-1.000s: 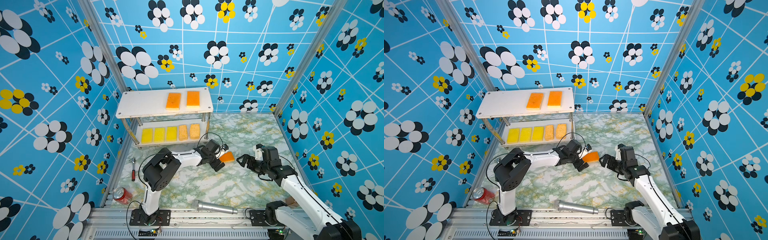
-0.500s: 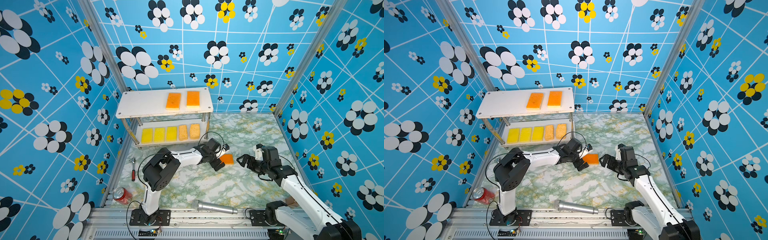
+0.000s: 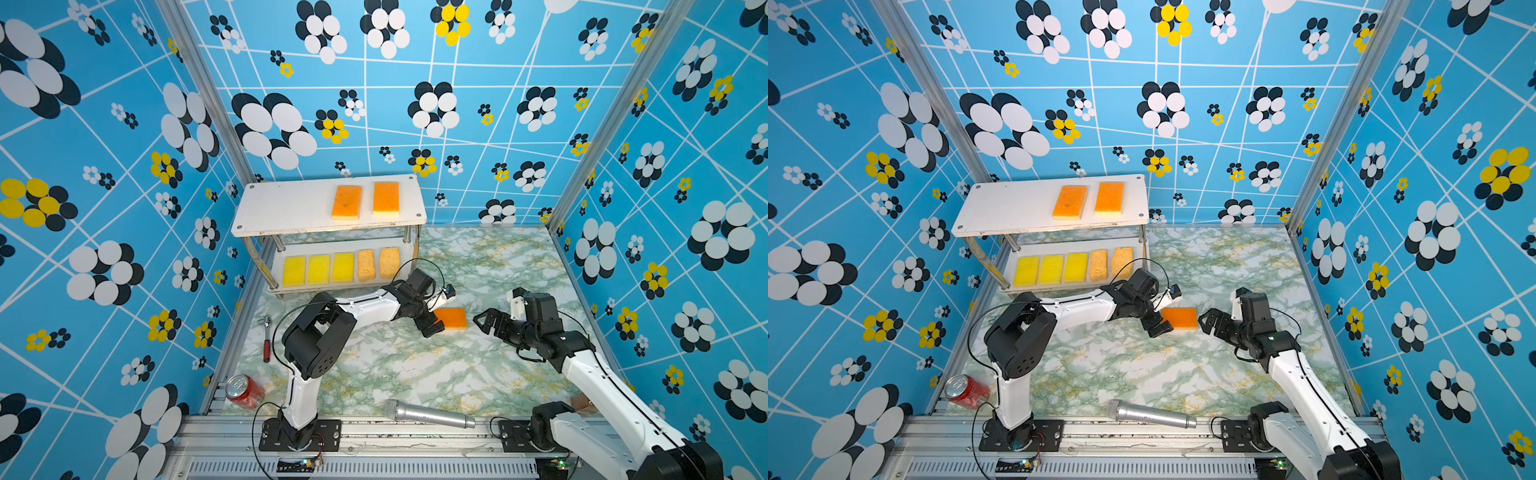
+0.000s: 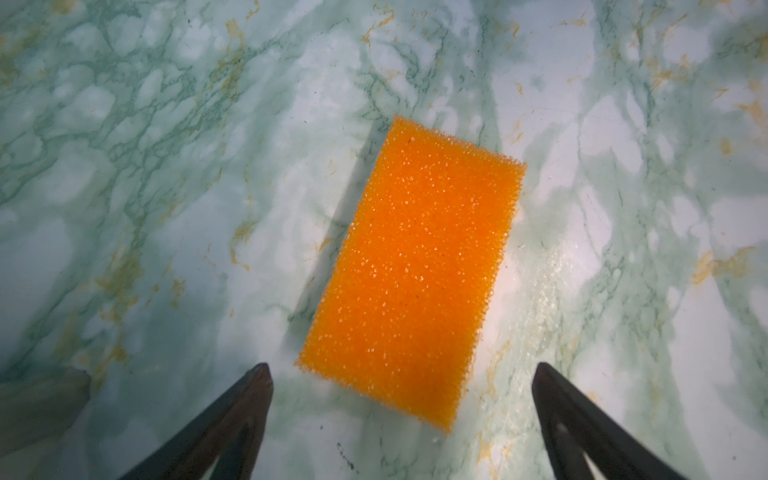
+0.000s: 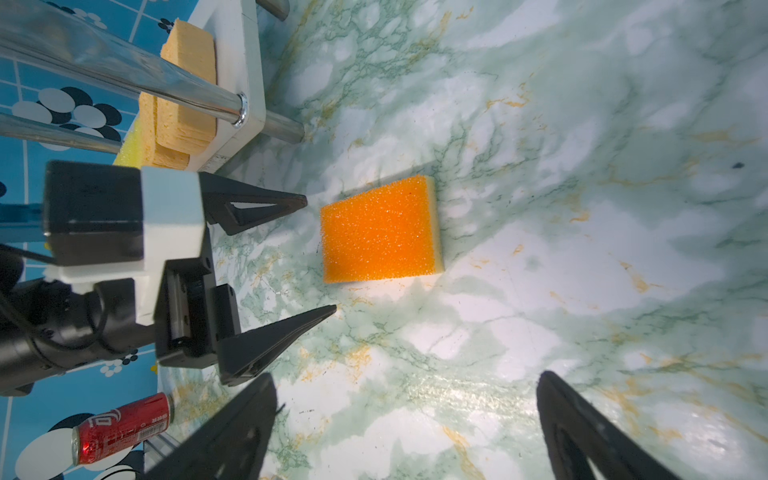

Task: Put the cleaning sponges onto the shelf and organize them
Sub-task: 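Lower the open left gripper down around the orange sponge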

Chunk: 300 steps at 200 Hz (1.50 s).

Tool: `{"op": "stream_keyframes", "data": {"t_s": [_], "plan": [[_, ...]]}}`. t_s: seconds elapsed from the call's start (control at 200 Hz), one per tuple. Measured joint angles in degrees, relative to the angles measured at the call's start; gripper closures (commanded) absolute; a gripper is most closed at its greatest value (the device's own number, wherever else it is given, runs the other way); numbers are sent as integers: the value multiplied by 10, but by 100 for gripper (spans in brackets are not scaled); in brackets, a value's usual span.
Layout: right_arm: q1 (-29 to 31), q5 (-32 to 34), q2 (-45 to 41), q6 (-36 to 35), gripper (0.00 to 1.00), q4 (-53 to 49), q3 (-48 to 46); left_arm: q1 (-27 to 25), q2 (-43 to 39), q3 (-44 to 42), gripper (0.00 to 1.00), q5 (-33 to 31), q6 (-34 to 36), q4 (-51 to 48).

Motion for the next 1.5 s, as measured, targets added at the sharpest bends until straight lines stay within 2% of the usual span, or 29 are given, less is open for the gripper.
{"op": "stream_keyframes", "data": {"t_s": [0.44, 0.945, 1.5], "plan": [[0, 2, -1, -2, 1, 0, 0, 2, 35, 26, 1, 42, 55, -19], [0, 2, 0, -2, 1, 0, 0, 4, 37, 29, 1, 55, 66, -20], [-3, 3, -7, -2, 1, -1, -8, 5, 65, 111, 1, 57, 130, -108]]}}
